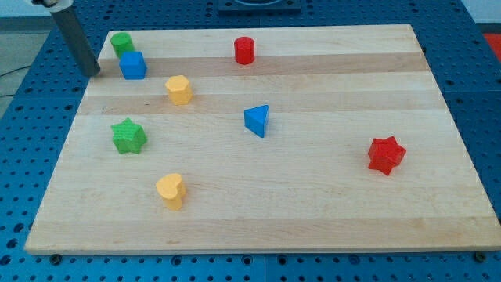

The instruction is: Move your arm to the centre right of the board

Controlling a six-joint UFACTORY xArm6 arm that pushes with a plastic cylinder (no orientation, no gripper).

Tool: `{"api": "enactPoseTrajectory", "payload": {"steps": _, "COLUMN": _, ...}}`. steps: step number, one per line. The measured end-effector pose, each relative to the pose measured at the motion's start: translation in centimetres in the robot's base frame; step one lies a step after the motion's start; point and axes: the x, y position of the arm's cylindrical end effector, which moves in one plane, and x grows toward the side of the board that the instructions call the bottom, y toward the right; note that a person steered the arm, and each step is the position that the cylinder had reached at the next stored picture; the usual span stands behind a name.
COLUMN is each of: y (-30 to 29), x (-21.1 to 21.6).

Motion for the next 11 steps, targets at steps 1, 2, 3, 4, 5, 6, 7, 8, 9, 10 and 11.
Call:
{"api": "enactPoseTrajectory", "payload": {"steps": 1, "y": 0.0, "x": -0.5}}
{"api": "enactPoseTrajectory", "payload": {"steps": 2, "y": 0.0, "x": -2.3}}
{"api": "enactPoseTrajectory", "payload": {"steps": 3, "y": 0.4, "x": -3.4}}
{"api": "enactPoseTrajectory", "payload": {"steps": 4, "y": 0.0, "x": -7.6}}
{"api": "enactPoseTrajectory", "payload": {"steps": 5, "y": 4.9, "x": -8.1}}
{"api": "enactPoseTrajectory", "payload": {"steps": 6, "y": 17.9, "x": -11.1}}
{"api": "enactPoseTrajectory", "payload": {"steps": 7, "y": 24.0, "x": -11.1}}
{"api": "enactPoseTrajectory", "payload": {"steps": 8, "y": 28.1, "x": -9.0}}
{"api": "enactPoseTrajectory", "payload": {"steps": 9, "y": 37.9, "x": -1.3}}
{"api": "enactPoseTrajectory", "payload": {"steps": 10, "y": 47.4, "x": 1.0}}
{"api": "enactPoseTrajectory", "payload": {"steps": 11, "y": 56.9, "x": 10.1}}
